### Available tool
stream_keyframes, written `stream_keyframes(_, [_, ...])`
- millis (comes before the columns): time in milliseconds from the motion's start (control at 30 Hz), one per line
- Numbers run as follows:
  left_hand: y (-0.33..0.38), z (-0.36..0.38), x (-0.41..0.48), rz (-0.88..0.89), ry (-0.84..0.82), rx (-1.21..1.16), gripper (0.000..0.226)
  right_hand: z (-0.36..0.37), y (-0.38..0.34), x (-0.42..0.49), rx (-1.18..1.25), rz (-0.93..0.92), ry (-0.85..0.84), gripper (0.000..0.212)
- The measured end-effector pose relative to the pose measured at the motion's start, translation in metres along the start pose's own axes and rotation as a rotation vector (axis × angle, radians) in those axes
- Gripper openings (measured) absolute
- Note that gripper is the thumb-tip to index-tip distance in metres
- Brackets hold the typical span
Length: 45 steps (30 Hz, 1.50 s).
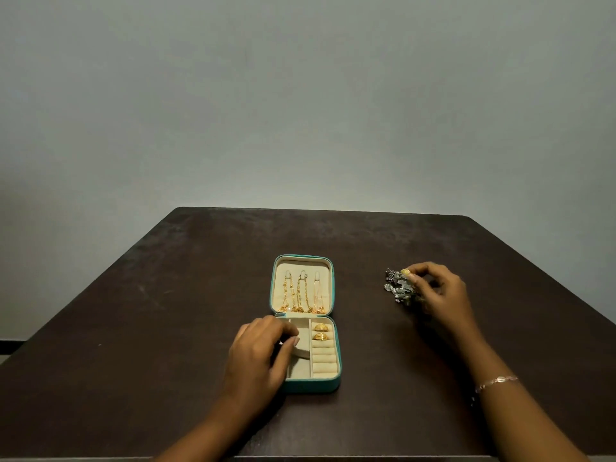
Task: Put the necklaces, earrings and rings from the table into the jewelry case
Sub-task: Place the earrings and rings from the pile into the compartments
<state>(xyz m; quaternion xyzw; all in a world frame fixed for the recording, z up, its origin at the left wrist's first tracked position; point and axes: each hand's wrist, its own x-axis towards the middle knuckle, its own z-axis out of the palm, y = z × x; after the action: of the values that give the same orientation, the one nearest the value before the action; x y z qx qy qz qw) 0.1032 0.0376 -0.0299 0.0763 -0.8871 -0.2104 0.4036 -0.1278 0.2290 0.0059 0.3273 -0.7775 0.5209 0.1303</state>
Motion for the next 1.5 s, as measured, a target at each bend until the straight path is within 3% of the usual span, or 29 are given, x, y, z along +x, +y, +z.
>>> stream_keyframes(167, [0.001, 0.0, 0.0, 0.017, -0.003, 0.022, 0.01, 0.033, -0.048, -0.042, 0.071, -0.199, -0.317, 0.013])
stream_keyframes(267, [0.002, -0.002, 0.0, 0.036, -0.019, 0.037, 0.015, 0.051, -0.064, -0.06, 0.12, -0.228, -0.392, 0.021])
stream_keyframes(533, [0.004, -0.002, 0.001, 0.088, -0.041, 0.041, 0.011, 0.073, -0.075, -0.077, 0.122, -0.346, -0.444, 0.02])
stream_keyframes(933, [0.003, 0.0, -0.002, 0.063, -0.042, 0.081, 0.018, 0.073, -0.077, -0.082, -0.057, -0.516, -0.374, 0.015])
stream_keyframes(1067, [0.004, 0.0, -0.001, 0.033, -0.053, 0.071, 0.018, 0.067, -0.074, -0.079, -0.05, -0.434, -0.303, 0.02])
stream_keyframes(1200, [0.007, -0.001, 0.0, 0.036, -0.062, 0.072, 0.008, 0.057, -0.067, -0.074, -0.059, -0.278, -0.216, 0.012])
stream_keyframes(1400, [0.007, -0.002, -0.001, 0.03, -0.075, 0.072, 0.014, 0.062, -0.064, -0.075, -0.181, -0.345, -0.329, 0.015])
stream_keyframes(1500, [0.008, -0.002, 0.0, 0.018, -0.076, 0.073, 0.006, 0.063, -0.063, -0.075, -0.211, -0.355, -0.36, 0.017])
